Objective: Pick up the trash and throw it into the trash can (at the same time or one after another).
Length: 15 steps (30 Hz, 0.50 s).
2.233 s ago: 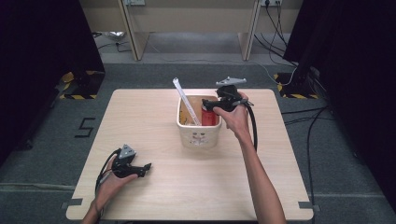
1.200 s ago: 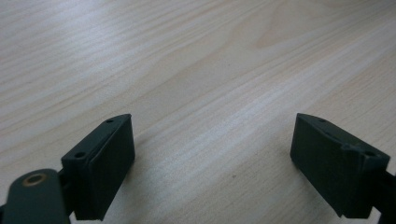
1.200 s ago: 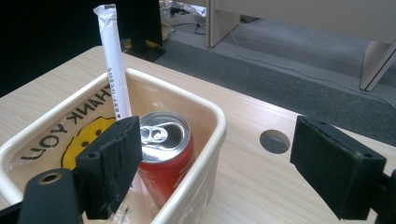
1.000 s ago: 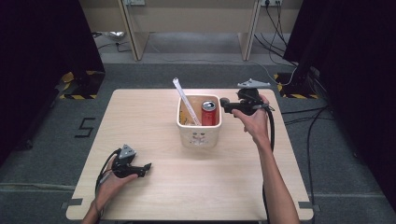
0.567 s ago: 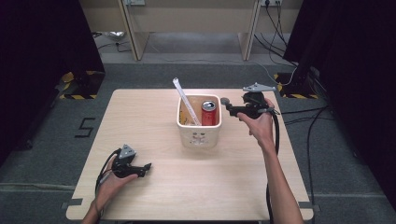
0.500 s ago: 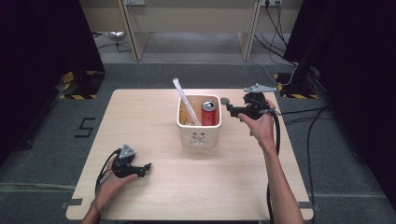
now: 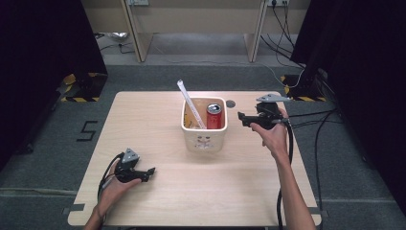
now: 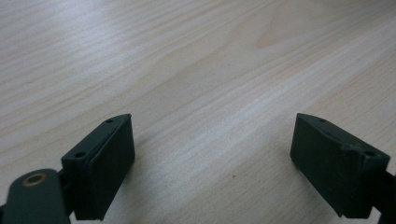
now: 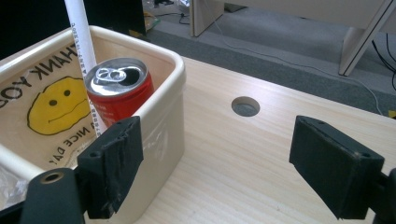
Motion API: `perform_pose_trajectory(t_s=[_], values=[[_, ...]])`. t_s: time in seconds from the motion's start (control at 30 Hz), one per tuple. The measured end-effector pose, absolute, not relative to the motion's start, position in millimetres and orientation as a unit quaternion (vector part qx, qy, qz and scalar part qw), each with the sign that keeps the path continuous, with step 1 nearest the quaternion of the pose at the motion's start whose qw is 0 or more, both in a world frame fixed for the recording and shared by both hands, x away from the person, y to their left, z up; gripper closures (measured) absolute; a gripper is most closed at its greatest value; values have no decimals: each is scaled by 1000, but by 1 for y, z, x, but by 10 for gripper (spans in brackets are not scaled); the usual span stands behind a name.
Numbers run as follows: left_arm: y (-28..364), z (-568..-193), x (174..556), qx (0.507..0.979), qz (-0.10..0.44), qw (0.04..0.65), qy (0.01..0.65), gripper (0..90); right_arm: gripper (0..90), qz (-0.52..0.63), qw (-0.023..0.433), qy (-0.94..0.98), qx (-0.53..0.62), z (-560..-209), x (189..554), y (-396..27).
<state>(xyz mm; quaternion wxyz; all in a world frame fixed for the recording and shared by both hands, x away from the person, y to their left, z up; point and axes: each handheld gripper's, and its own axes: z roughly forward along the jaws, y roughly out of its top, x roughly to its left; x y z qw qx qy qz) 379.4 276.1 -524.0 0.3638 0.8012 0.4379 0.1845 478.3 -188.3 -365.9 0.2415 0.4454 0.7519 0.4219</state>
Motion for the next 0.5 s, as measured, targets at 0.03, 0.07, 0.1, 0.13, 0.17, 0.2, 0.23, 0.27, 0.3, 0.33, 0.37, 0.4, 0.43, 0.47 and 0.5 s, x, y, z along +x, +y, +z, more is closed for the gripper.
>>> perform_pose_trajectory(t_s=[0.03,0.07,0.1,0.13,0.17,0.2,0.23,0.27,0.3,0.33,0.37,0.4,0.43,0.47,0.5], values=[[276,-524,379,801,184,364,438,128,175,422,241,752,445,-366,477,-189],[276,-524,379,801,184,364,438,128,175,421,242,753,445,-367,476,-190],[276,-524,379,801,185,364,438,128,176,421,242,753,445,-368,476,-191],[276,-524,379,802,184,363,438,128,178,419,242,753,445,-369,475,-192],[276,-524,379,801,185,363,438,128,179,418,242,754,445,-370,474,-193],[276,-524,379,801,184,364,438,128,179,416,240,755,447,-372,473,-194],[276,-524,379,801,184,364,438,128,179,414,242,756,447,-373,472,-195],[276,-524,379,801,185,364,438,128,179,413,241,755,448,-375,472,-196],[276,-524,379,801,185,364,438,128,179,412,241,756,449,-377,471,-198],[276,-524,379,801,185,364,438,128,179,411,241,756,450,-378,470,-199],[276,-524,379,801,185,364,438,128,179,411,239,756,450,-380,469,-200],[276,-524,379,801,185,364,438,128,179,410,239,756,451,-382,468,-201],[276,-524,379,801,184,364,438,128,179,408,238,756,453,-384,467,-202],[276,-524,379,801,184,364,438,128,179,408,237,756,454,-385,466,-204],[276,-524,379,801,184,364,438,128,179,409,236,755,455,-387,466,-205]])
